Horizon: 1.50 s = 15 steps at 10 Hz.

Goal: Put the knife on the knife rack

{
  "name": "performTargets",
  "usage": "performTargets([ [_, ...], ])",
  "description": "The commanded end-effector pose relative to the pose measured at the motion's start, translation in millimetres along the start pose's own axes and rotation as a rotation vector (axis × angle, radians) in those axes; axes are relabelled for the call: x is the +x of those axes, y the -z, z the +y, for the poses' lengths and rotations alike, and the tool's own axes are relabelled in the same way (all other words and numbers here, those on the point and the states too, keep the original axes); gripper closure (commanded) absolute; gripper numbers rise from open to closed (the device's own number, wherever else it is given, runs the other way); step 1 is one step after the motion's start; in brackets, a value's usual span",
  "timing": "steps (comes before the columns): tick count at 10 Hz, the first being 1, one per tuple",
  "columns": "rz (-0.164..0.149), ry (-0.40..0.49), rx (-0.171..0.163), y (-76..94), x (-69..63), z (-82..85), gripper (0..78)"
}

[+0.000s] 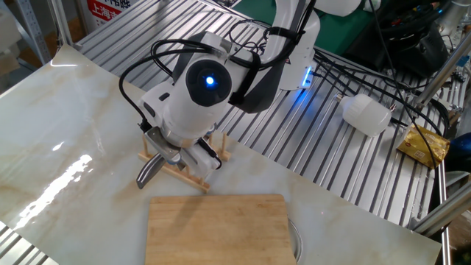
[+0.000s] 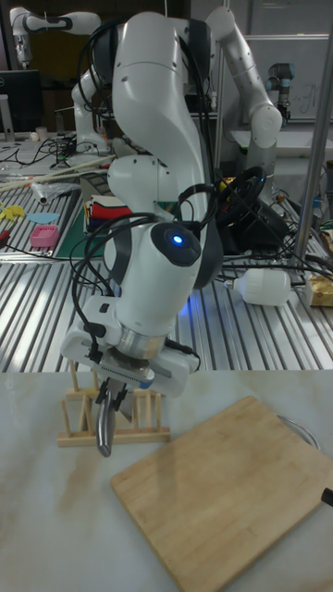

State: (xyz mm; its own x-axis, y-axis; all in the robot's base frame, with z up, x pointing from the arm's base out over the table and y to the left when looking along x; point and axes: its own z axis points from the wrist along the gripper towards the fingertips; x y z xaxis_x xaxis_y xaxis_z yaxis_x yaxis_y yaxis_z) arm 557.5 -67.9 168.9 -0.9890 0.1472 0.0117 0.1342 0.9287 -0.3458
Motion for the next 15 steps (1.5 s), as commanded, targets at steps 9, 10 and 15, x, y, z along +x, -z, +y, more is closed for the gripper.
performTargets([
  [9, -0.016, -0.018, 0.025, 1.3, -0.7, -0.2, 76.4],
  [10, -0.018, -0.021, 0.026, 1.5, -0.7, -0.2, 76.4],
  [15, -0.029, -0.054, 0.033, 2.9, 0.1, 1.0, 76.4],
])
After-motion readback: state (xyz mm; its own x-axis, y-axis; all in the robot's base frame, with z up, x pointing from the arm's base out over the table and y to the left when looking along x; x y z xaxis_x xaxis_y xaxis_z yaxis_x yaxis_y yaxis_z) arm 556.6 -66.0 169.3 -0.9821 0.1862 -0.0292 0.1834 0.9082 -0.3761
